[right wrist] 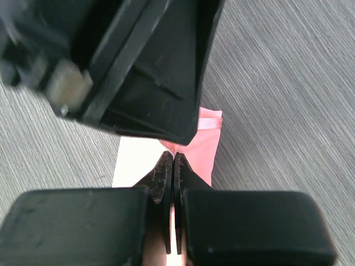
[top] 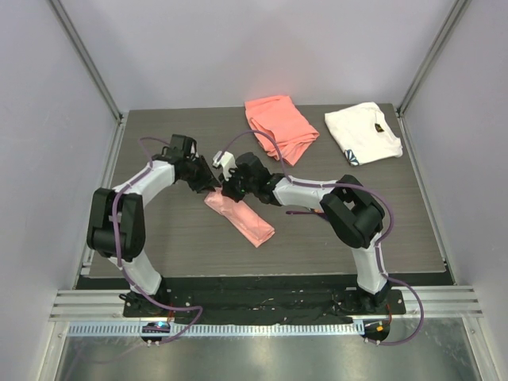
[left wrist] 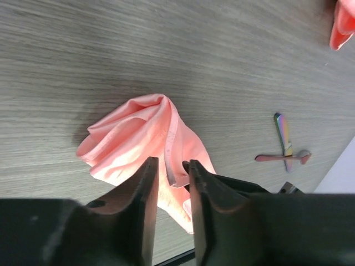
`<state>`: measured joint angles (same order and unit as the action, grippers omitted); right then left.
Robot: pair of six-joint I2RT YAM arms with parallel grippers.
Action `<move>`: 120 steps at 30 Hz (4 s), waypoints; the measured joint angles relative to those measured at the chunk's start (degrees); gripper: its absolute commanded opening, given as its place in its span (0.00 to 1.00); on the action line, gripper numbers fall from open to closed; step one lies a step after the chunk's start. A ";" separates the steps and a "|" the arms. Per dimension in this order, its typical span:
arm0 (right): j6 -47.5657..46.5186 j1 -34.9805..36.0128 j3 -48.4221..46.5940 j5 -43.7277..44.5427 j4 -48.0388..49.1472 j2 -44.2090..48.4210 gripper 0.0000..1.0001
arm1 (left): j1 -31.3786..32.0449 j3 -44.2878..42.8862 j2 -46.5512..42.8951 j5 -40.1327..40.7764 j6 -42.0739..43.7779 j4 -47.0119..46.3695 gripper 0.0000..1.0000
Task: Fold the napkin into a case and place the utensils inside
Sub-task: Stuff the top corner of the smaller-rectangle-folded napkin into the folded napkin.
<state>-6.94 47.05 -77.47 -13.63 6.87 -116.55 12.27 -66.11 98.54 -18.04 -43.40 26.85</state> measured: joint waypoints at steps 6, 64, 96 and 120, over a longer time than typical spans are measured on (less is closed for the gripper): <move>0.20 0.00 0.00 0.07 0.04 0.00 0.01 | -3.30 2.25 -5.40 0.70 -1.49 -0.28 0.32; 14.49 -1.46 -7.23 -8.83 -5.60 -4.31 0.01 | -4.24 12.15 4.09 -3.37 -13.18 -19.23 0.00; 29.22 -3.54 -2.14 -17.00 5.38 -9.99 0.04 | -5.68 7.72 -8.02 3.52 -4.79 -3.58 0.34; 30.10 -3.56 -5.29 -19.80 4.00 -10.10 0.06 | -5.68 10.43 -6.01 2.19 -2.32 0.87 0.57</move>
<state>23.16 43.48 -82.76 -33.43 10.87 -126.65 6.59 -55.68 92.53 -15.86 -45.71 27.73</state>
